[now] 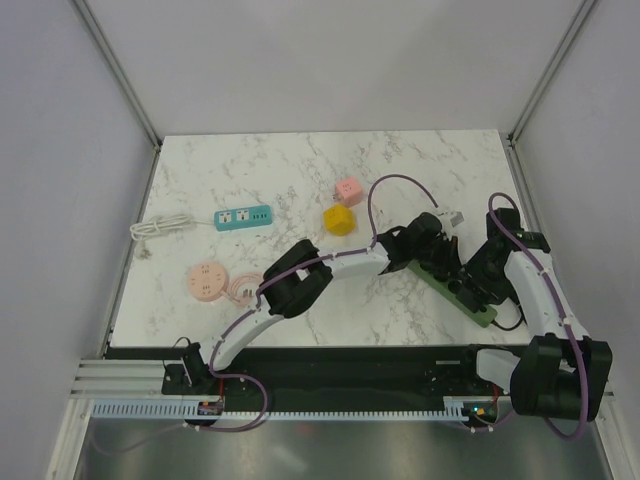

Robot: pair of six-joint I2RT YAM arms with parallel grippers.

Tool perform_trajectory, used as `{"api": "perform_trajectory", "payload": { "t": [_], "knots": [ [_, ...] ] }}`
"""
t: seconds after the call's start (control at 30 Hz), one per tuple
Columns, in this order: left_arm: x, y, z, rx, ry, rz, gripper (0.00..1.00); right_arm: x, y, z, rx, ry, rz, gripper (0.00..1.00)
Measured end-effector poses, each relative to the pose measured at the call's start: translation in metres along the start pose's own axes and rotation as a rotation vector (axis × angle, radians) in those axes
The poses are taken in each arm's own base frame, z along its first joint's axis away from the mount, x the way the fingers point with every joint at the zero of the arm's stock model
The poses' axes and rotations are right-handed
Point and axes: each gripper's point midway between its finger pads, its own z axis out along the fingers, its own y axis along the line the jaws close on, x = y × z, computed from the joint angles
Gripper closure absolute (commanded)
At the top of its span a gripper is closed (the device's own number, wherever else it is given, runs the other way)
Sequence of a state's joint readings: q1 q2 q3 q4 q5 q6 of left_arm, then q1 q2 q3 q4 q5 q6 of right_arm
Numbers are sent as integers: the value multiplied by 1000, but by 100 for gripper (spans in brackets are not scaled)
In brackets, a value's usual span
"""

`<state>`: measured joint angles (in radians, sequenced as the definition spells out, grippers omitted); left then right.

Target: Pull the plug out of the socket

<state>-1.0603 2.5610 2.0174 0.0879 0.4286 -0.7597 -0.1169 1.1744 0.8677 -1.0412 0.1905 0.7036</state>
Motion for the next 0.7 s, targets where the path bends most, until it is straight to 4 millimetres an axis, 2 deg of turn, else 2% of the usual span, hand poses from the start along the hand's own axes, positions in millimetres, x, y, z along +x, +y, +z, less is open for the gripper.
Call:
{"api": "perform_trajectory", "payload": {
  "t": [0.23,0.47,0.7],
  "knots": [
    [9,11,-7,-13,30,18,98,12,-2,18,-22,-8,15,100],
    [22,3,-36,-18,39,29,98,9,-1,18,-30,-21,14,100],
    [34,0,-50,-19,52,37,98,7,1,19,-39,-33,17,100]
  ]
}}
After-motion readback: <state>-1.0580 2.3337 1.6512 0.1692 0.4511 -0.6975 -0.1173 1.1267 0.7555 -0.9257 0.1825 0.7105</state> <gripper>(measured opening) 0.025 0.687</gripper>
